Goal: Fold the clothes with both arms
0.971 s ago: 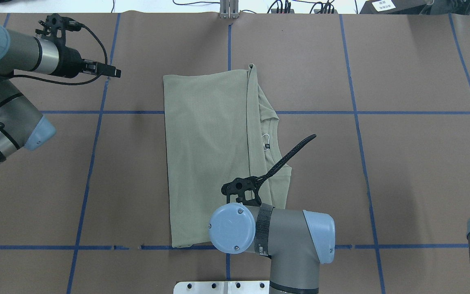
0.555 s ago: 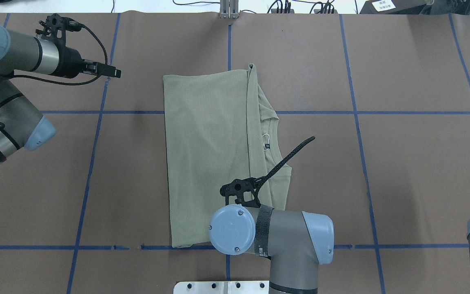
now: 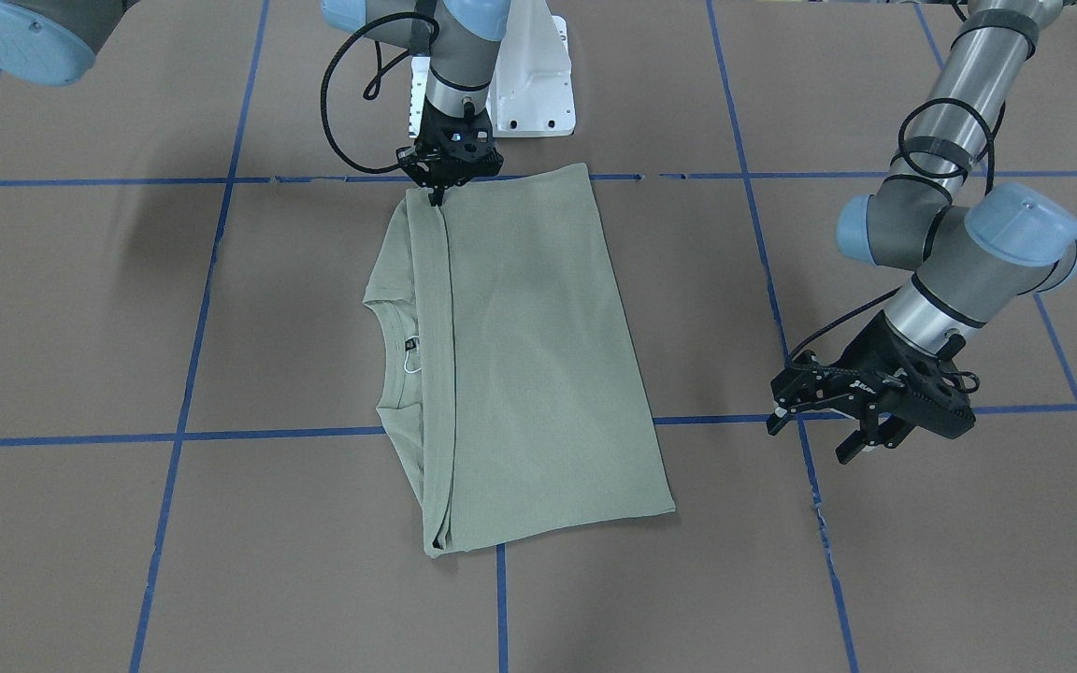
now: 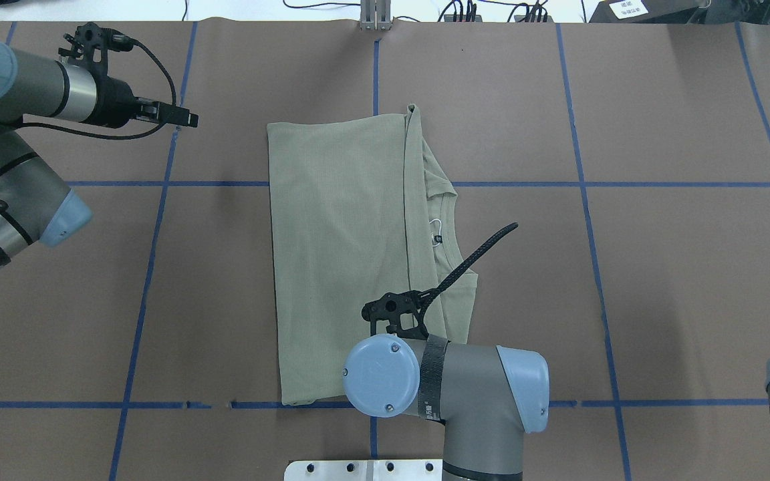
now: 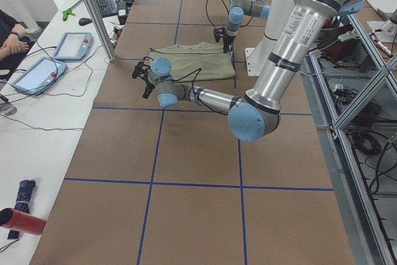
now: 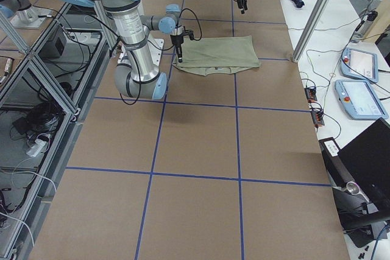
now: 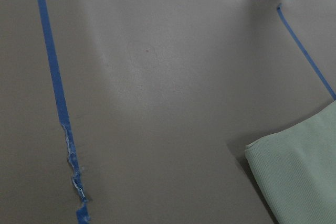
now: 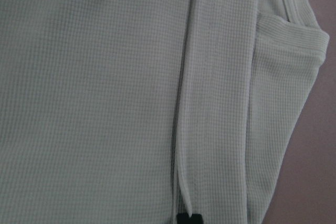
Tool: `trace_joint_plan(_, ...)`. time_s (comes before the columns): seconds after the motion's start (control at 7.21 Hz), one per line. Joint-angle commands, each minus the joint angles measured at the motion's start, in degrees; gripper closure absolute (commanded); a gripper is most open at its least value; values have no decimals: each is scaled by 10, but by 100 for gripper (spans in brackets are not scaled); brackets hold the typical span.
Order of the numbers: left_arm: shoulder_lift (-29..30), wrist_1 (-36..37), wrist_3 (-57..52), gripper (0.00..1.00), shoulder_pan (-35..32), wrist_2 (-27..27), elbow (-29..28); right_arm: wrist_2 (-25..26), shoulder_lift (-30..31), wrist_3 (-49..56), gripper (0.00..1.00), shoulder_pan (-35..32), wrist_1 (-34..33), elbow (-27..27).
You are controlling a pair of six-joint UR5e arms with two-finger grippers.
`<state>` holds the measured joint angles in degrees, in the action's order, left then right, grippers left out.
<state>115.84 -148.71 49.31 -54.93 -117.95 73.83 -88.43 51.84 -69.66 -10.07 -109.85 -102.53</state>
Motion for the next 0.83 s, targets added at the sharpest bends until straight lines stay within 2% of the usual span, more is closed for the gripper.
trace_joint_plan(0.0,-5,-1,0,0,0,0,1,0,10,0,100,-1,-45,-43)
trace_joint_plan(0.28,-11,-20,0,0,2,0,0,1,65,0,100,-3,-58,-97)
trace_joint_plan(0.69,-11,-21,0,0,3,0,0,4,96,-14,100,-7,-56,-106)
